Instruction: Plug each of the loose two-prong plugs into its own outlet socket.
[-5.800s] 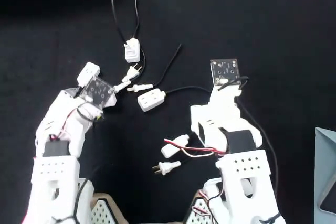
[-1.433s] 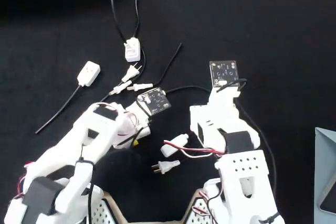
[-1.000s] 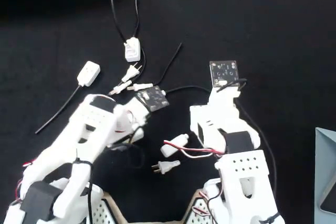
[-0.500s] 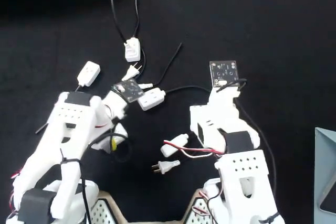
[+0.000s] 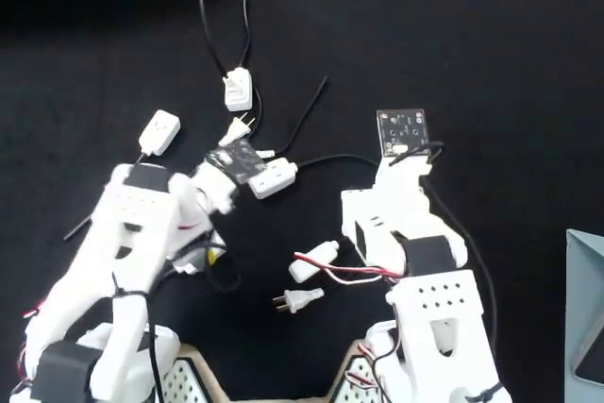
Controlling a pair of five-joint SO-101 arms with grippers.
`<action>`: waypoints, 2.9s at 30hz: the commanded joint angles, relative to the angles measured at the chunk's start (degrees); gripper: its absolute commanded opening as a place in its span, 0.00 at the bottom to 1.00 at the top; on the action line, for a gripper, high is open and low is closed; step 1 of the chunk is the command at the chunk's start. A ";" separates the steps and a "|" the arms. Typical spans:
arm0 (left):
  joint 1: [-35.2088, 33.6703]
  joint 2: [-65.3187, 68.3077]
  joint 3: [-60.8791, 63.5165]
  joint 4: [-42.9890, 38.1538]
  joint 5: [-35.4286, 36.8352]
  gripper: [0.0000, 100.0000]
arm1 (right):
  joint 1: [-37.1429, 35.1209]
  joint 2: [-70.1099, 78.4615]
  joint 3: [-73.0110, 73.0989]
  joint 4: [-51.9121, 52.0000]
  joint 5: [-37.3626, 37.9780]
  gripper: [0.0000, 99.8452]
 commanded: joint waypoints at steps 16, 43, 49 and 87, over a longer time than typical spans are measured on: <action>-1.36 11.34 4.35 -15.91 4.48 0.24 | -0.88 -0.66 -0.40 -0.79 0.35 0.02; 7.43 6.95 0.75 -8.00 15.30 0.12 | -0.88 -0.66 -0.40 -0.79 0.44 0.02; 5.41 11.96 -1.01 -8.79 17.05 0.29 | -0.88 -0.66 -0.40 -0.79 0.44 0.02; -12.00 12.57 -2.24 -10.37 3.52 0.20 | -0.88 -0.66 -0.40 -0.79 0.44 0.02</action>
